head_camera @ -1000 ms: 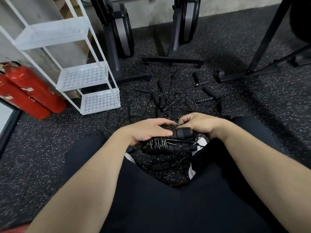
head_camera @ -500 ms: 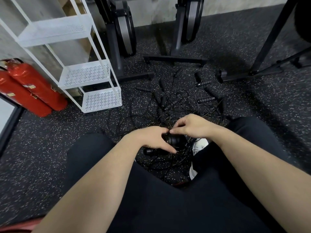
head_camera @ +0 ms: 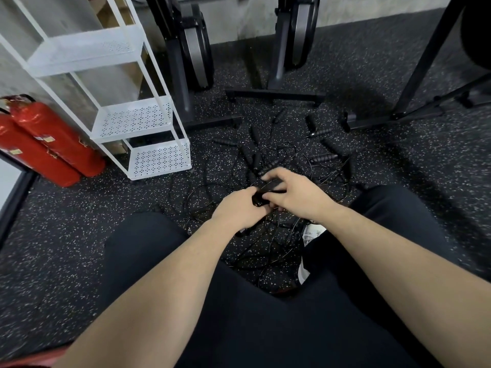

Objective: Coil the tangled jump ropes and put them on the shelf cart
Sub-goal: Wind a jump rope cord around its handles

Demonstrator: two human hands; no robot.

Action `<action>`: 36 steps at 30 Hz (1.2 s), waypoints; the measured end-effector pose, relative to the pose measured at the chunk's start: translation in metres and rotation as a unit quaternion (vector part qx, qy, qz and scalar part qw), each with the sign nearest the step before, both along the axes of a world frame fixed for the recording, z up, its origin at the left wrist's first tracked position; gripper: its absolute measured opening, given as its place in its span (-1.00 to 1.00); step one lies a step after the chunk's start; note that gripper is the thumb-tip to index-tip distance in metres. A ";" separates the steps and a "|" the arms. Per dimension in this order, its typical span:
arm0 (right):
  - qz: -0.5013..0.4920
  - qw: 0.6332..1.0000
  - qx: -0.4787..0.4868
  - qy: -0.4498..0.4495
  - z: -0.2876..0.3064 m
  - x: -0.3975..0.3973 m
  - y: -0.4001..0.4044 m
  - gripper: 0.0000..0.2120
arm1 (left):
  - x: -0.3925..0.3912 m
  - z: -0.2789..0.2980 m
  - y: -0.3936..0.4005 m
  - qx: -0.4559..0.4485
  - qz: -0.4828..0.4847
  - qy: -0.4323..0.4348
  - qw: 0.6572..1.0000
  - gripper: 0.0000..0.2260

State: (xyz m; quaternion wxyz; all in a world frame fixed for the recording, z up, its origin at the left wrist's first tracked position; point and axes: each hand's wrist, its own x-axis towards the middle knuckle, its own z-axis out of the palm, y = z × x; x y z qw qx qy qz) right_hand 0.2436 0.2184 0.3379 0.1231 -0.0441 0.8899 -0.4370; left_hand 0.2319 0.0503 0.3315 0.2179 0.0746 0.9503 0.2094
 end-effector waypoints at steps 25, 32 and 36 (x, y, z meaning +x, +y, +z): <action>0.064 0.995 0.062 -0.050 0.007 -0.002 0.007 -0.61 | -0.008 -0.007 -0.010 0.410 0.257 -0.294 0.824 -0.58; 0.037 0.998 0.045 -0.036 0.006 -0.003 0.011 -0.54 | -0.005 0.009 -0.015 0.483 0.231 -0.337 0.775 -0.72; 0.035 0.999 0.038 -0.003 0.007 -0.003 0.014 -0.50 | -0.005 0.017 -0.014 0.489 0.244 -0.343 0.764 -0.46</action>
